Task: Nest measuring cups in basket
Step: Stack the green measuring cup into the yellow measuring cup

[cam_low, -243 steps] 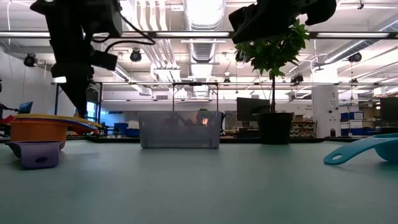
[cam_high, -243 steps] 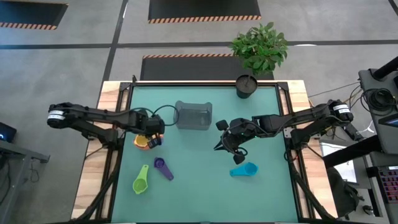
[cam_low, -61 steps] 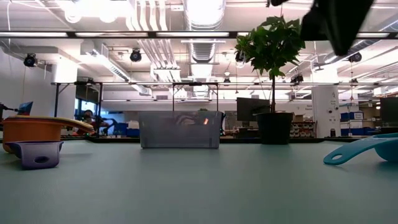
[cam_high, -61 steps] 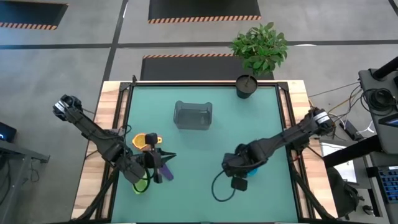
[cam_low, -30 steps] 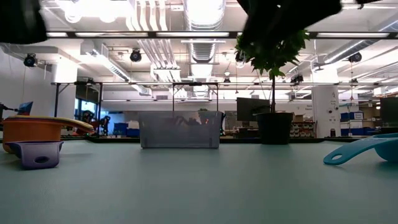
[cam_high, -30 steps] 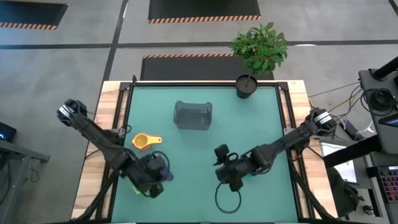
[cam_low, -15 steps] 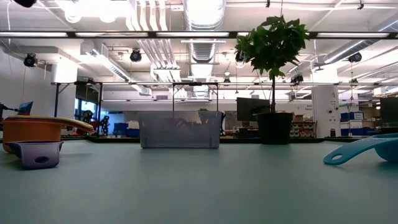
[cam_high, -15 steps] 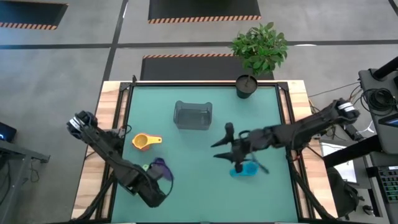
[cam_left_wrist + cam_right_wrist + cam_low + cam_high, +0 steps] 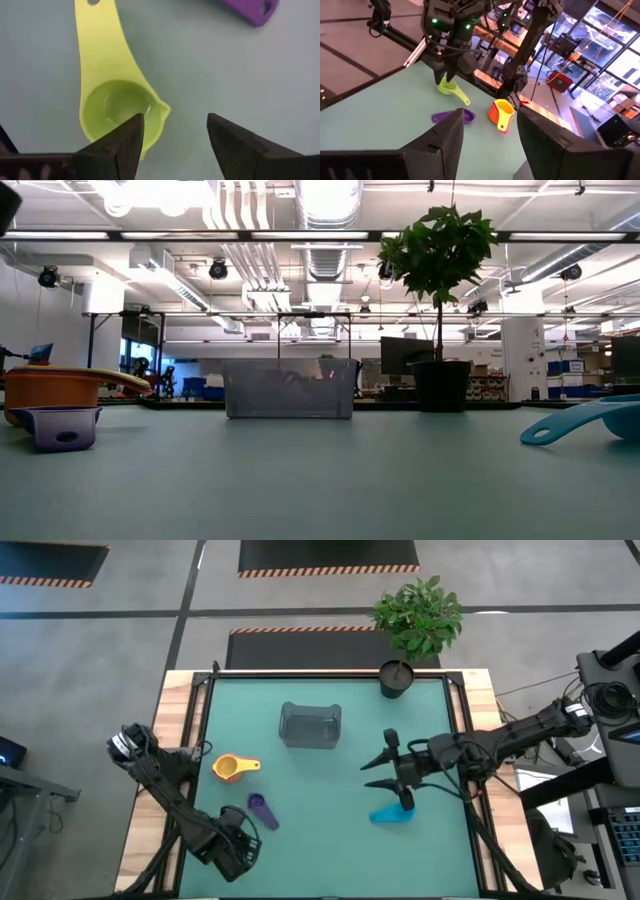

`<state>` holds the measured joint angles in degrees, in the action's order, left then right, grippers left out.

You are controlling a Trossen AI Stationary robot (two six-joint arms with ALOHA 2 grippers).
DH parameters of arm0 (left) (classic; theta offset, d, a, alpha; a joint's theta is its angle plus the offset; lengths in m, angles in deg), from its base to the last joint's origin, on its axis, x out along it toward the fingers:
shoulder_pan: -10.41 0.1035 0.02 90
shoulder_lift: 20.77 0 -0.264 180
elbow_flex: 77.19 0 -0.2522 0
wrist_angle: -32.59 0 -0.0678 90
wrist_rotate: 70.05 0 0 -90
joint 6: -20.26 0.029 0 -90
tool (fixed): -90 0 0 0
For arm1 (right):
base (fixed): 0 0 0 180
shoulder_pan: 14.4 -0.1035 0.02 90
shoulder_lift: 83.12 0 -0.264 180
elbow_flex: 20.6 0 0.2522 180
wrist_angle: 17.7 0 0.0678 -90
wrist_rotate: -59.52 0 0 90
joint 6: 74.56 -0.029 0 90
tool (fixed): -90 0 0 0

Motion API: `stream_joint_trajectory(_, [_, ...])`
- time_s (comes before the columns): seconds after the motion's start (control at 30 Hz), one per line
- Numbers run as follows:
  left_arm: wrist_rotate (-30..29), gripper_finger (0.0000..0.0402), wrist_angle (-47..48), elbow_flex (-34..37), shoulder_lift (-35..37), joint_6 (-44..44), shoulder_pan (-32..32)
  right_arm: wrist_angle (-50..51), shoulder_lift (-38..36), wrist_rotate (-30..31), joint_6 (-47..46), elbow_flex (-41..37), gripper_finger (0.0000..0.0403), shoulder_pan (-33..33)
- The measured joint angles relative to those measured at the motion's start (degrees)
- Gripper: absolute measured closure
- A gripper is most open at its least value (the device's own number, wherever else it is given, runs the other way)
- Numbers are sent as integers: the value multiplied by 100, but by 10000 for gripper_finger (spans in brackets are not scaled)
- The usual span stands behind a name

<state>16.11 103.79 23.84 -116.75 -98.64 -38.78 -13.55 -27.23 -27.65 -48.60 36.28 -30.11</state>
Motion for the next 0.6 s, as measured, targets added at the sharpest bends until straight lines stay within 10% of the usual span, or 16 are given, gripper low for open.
stream_joint_trajectory(0.6, [201,360,-181,20,-638,486,-61,-225,197,15,59,0,234,0])
